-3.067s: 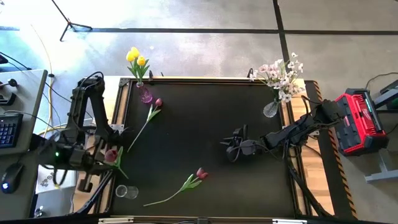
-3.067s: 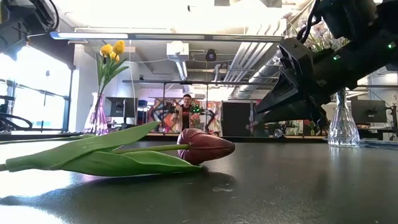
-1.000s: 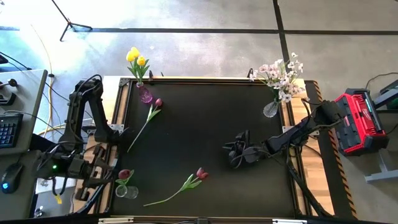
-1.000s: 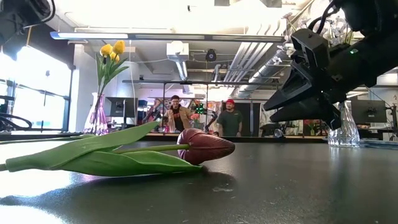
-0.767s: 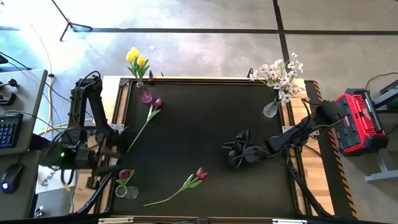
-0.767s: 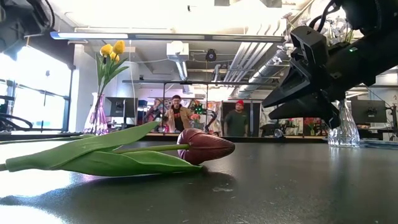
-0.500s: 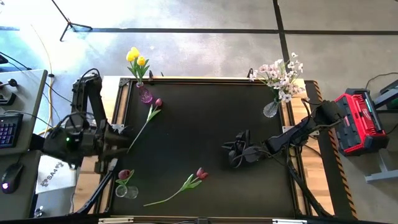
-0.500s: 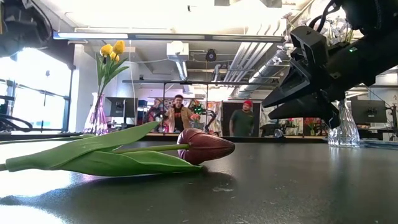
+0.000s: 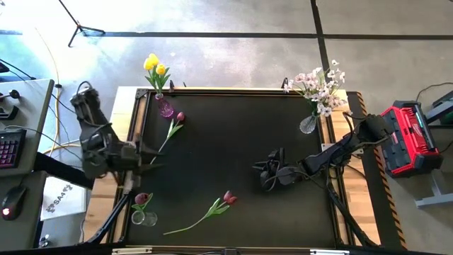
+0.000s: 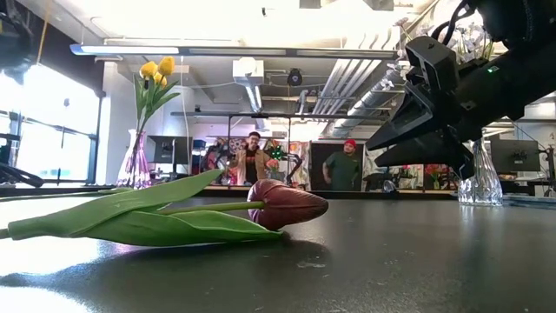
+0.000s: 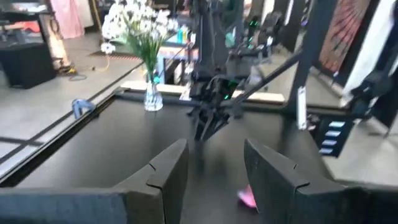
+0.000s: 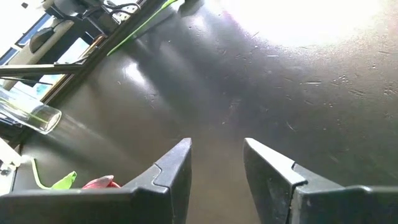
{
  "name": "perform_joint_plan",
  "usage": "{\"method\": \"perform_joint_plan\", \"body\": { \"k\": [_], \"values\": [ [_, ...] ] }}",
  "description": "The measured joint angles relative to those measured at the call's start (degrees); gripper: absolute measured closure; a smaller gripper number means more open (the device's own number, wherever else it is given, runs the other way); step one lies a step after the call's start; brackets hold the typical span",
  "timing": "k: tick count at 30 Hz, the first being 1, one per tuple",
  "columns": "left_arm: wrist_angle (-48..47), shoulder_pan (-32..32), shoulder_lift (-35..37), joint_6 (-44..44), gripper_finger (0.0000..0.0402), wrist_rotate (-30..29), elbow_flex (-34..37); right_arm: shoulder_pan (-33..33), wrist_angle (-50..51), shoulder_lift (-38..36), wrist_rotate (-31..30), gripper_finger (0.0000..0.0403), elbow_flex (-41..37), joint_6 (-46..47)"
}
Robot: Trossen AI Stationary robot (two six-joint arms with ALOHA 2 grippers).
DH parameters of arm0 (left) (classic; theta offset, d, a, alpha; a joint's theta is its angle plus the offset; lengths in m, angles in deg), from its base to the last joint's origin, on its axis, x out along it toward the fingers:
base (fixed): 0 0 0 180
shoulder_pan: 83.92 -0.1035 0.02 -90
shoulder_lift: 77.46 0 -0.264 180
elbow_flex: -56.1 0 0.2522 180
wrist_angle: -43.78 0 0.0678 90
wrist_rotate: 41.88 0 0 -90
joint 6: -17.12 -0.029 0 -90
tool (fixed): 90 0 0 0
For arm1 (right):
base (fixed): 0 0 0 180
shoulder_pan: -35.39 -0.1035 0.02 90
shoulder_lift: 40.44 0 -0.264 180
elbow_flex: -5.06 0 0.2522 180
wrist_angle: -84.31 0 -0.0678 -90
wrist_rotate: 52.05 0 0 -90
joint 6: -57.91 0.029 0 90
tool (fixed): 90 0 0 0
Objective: Sort flowers into vase by color
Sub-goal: Put the top red flower into the bottom transparent vase
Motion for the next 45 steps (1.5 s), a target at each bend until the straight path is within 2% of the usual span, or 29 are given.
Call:
{"method": "perform_joint_plan", "body": {
  "k": [5, 14, 21, 26, 35, 41, 45],
  "values": [
    [0.0, -9.3, -3.3, 0.0, 0.0257, 6.9, 0.0, 0.0, 0.0, 0.0, 0.0, 0.0269, 0.0, 0.0],
    [-2.6, -26.7, -8.0, 0.9, 0.0257, 23.5, 0.0, -0.6, 0.0, 0.0, -0.1, 0.0269, 0.0, -1.1],
    [-2.6, -37.2, -10.9, -1.2, 0.0257, 28.3, 0.0, -2.2, 0.9, 0.5, -2.6, 0.0269, 0.0, -2.1],
    [-2.6, -44.8, -13.4, -2.4, 0.0257, 34.6, 0.0, -3.1, -0.3, 3.6, -2.9, 0.0269, 0.0, -0.4],
    [-2.5, -54.9, -20.5, -3.7, 0.0257, 37.4, 0.0, -3.1, -7.0, 12.0, -1.8, 0.0269, 0.0, 3.9],
    [-5.3, -58.3, -28.2, -0.8, 0.0257, 37.2, 0.0, -3.1, -14.3, 15.2, -2.3, 0.0269, 0.0, 0.7],
    [-9.0, -59.4, -32.9, 0.3, 0.0257, 37.1, 0.0, -3.3, -15.4, 15.4, -3.4, 0.0269, 0.4, -3.1]
  ]
}}
